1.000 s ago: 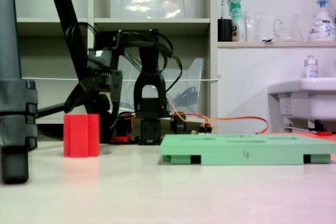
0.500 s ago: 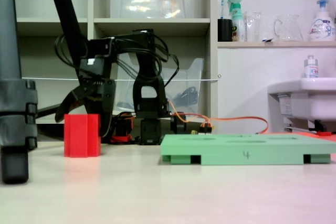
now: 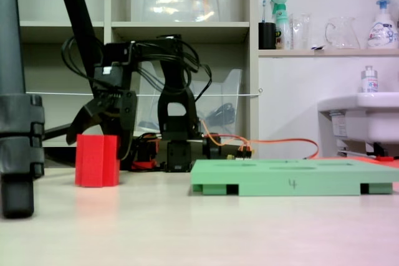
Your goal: Put the cross columnar block into the corresponding hole
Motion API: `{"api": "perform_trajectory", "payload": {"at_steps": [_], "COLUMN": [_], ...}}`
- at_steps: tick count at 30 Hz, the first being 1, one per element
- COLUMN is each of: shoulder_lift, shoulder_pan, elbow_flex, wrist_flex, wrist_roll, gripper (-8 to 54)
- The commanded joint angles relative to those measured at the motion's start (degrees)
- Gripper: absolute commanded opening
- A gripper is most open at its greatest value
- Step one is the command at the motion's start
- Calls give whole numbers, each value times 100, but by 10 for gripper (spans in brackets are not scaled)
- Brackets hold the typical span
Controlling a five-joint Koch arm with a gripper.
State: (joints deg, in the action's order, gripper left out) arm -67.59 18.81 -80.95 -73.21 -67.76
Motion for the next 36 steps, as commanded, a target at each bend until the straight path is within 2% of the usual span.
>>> {"api": "perform_trajectory", "payload": {"at_steps": [1,4,10,24,30,32,36], "shoulder_lift": [246,237,44,-1169,-1310,-1459,-1978], "shoulder_pan": [-79,-185,-422,-1266,-1415,-1608,-2575], "elbow_flex": [-44,308,624,1125,1143,1143,1143], "wrist_flex": [-1046,-1837,-2479,-3199,-3287,-3287,-3287], "wrist_roll": [-70,-141,-281,-387,-404,-905,-2584], "gripper": [308,264,264,265,264,257,240]}}
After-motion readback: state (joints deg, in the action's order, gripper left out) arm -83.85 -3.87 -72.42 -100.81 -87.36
